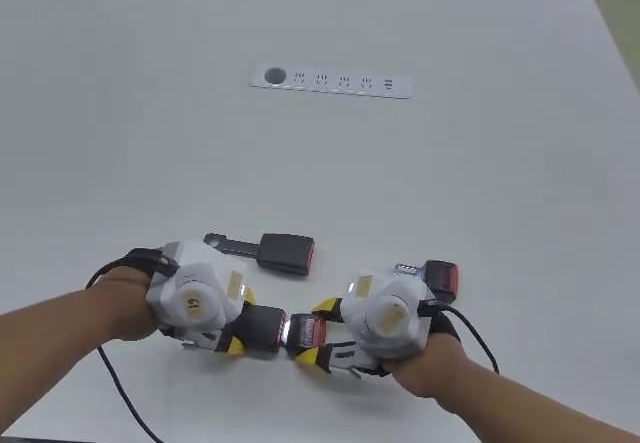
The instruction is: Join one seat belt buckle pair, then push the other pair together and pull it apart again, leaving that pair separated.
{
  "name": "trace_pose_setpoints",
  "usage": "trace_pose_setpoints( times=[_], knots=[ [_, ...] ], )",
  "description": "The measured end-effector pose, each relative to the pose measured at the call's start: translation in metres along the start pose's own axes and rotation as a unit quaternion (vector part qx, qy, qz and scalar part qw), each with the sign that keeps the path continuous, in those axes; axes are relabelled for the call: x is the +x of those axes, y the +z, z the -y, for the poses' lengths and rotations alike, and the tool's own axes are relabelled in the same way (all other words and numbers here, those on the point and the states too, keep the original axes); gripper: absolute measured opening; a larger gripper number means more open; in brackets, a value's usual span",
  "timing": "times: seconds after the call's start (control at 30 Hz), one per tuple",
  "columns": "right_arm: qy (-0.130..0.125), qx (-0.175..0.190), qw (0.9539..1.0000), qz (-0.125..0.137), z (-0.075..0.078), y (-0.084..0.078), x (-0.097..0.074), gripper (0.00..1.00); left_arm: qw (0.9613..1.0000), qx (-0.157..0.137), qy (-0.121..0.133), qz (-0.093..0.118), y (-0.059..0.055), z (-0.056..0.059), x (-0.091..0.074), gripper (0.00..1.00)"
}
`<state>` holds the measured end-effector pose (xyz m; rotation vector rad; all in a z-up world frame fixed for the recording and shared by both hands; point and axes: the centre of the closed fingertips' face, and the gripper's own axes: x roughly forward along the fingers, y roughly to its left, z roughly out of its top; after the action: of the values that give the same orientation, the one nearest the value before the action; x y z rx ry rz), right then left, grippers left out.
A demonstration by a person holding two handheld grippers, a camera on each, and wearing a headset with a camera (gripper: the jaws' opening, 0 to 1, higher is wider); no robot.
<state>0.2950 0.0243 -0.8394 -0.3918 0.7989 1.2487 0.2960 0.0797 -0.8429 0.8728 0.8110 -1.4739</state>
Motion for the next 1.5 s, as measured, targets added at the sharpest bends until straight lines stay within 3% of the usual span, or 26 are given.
trace_pose_setpoints(
  times=[0.3, 0.4, 0.83, 0.9, 1.0, 1.1, 1.33, 1.4, 1.47, 1.5],
  knots=[
    [-0.002, -0.010, 0.9999, 0.005, -0.0025, -0.0031, -0.0016, 0.34, 1.0000, -0.003, -0.004, 0.003, -0.0005, -0.0001, -0.0010, 0.33],
    [-0.001, -0.010, 0.9999, 0.013, -0.0029, -0.0032, -0.0017, 0.34, 0.9998, -0.019, -0.001, 0.012, -0.0022, 0.0000, -0.0017, 0.34],
    [-0.019, -0.060, 0.9979, 0.016, -0.0039, -0.0076, -0.0036, 0.33, 0.9989, -0.033, -0.003, 0.032, -0.0032, 0.0002, -0.0027, 0.33],
    [-0.022, -0.034, 0.9988, 0.027, -0.0035, -0.0078, -0.0036, 0.32, 0.9989, -0.034, -0.003, 0.034, -0.0028, 0.0004, -0.0025, 0.33],
    [-0.017, -0.025, 0.9989, 0.035, -0.0035, -0.0077, -0.0040, 0.32, 0.9983, -0.039, -0.004, 0.043, -0.0038, 0.0003, -0.0034, 0.33],
    [-0.017, -0.047, 0.9983, 0.031, -0.0042, -0.0077, -0.0040, 0.32, 0.9978, -0.046, -0.010, 0.047, -0.0035, 0.0007, -0.0035, 0.33],
    [-0.019, -0.046, 0.9980, 0.039, -0.0044, -0.0079, -0.0037, 0.32, 0.9976, -0.045, -0.010, 0.052, -0.0031, 0.0005, -0.0031, 0.33],
    [-0.029, -0.073, 0.9964, 0.034, -0.0047, -0.0075, -0.0044, 0.32, 0.9961, -0.065, -0.008, 0.060, -0.0032, -0.0001, -0.0033, 0.33],
    [-0.026, -0.055, 0.9975, 0.037, -0.0044, -0.0081, -0.0040, 0.32, 0.9963, -0.060, -0.006, 0.061, -0.0033, 0.0002, -0.0030, 0.33],
    [-0.027, -0.066, 0.9968, 0.037, -0.0034, -0.0080, -0.0041, 0.32, 0.9963, -0.060, -0.005, 0.061, -0.0032, 0.0001, -0.0028, 0.33]
  ],
)
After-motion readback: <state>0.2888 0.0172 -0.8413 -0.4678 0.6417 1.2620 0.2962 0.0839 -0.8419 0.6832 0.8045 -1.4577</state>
